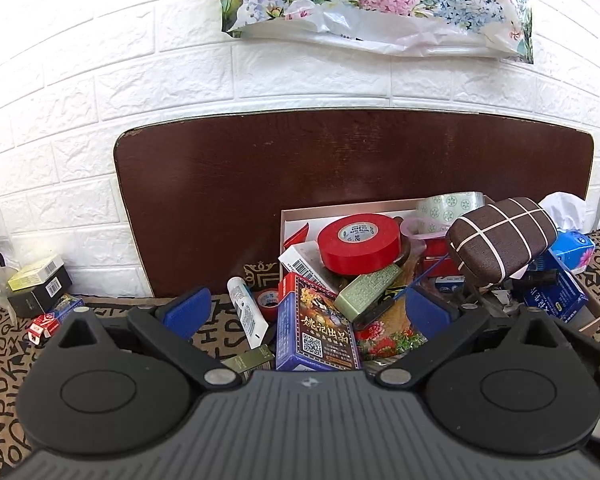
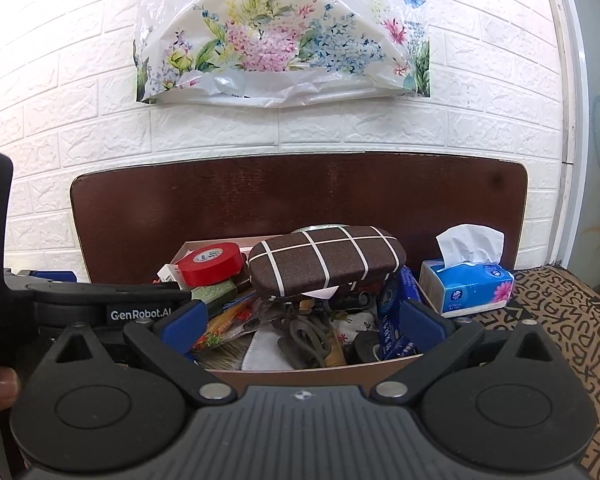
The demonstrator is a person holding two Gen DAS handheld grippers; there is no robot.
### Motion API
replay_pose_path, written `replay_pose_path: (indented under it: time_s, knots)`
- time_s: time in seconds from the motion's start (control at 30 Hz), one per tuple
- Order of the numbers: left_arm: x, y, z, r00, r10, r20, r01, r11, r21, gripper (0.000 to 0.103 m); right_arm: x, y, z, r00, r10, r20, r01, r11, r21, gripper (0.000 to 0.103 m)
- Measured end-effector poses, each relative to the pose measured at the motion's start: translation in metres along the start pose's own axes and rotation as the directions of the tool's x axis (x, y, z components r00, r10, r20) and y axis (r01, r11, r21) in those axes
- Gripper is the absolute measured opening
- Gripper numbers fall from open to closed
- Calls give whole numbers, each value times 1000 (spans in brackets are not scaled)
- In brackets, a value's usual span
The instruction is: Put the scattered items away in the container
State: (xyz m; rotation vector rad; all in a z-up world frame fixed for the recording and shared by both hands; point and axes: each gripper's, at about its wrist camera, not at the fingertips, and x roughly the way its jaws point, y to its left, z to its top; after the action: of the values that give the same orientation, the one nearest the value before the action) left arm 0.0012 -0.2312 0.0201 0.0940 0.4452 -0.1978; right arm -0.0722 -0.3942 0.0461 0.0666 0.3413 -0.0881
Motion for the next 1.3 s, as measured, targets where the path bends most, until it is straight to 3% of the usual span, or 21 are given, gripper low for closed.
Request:
replay_pose_path:
  time_s: [0.53, 1.3]
  knots:
    - [-4, 0, -5, 999, -45, 2, 45, 999, -18, 103, -5, -3, -5, 1000, -7, -9, 7, 1000, -11, 103]
    - [-2, -2, -7, 999, -45, 11, 45, 999, -8, 103, -4, -5, -7, 1000, 0, -18, 0, 1000, -11, 103]
